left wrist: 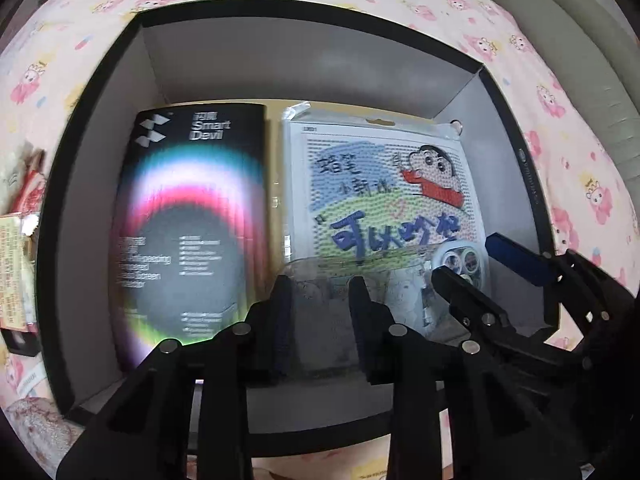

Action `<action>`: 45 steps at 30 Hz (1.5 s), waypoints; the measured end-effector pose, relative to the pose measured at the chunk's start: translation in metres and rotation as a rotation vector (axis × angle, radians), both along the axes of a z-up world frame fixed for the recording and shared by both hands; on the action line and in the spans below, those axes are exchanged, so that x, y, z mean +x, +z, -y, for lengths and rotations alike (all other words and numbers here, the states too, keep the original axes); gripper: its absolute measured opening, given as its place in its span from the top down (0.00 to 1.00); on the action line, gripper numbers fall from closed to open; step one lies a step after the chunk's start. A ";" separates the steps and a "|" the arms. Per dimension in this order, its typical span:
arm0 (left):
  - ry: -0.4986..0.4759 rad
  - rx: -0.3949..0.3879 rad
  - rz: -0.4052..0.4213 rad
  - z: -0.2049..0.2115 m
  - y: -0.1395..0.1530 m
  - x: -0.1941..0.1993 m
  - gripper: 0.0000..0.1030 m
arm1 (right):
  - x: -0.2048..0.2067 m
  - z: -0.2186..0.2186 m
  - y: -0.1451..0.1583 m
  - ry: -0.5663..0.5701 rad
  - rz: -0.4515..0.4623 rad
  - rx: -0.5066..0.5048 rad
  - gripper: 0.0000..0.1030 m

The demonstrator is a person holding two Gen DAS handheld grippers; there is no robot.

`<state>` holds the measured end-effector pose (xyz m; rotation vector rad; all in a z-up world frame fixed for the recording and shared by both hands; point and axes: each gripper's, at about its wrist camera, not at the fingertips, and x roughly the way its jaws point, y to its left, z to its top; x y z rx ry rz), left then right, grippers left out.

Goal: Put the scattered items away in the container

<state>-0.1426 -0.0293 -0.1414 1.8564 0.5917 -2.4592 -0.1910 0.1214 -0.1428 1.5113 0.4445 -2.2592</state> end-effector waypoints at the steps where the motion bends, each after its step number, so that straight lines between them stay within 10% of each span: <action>1: -0.003 0.030 -0.008 0.001 0.000 0.000 0.74 | -0.002 -0.003 0.001 0.000 0.010 -0.014 0.55; 5: -0.060 0.241 -0.020 0.004 -0.006 0.004 0.75 | -0.008 -0.014 0.011 -0.049 -0.006 -0.068 0.55; 9: 0.023 0.128 -0.087 0.019 0.020 0.019 0.75 | -0.010 -0.018 0.024 -0.062 -0.045 -0.128 0.55; 13: 0.068 0.007 0.023 0.044 0.015 0.028 0.75 | 0.004 0.003 0.028 0.092 -0.063 -0.140 0.55; 20: 0.029 0.018 0.033 0.040 0.013 0.041 0.75 | -0.005 0.011 -0.007 0.063 0.106 -0.069 0.55; 30: -0.009 0.169 -0.053 0.027 0.025 0.031 0.66 | 0.003 -0.008 0.013 0.023 0.059 -0.114 0.63; 35: 0.022 0.136 -0.105 0.022 0.049 0.044 0.68 | -0.009 -0.011 0.019 -0.003 0.035 -0.183 0.63; 45: -0.039 0.072 -0.032 -0.019 0.004 -0.018 0.83 | -0.026 -0.002 0.004 -0.003 0.060 -0.143 0.64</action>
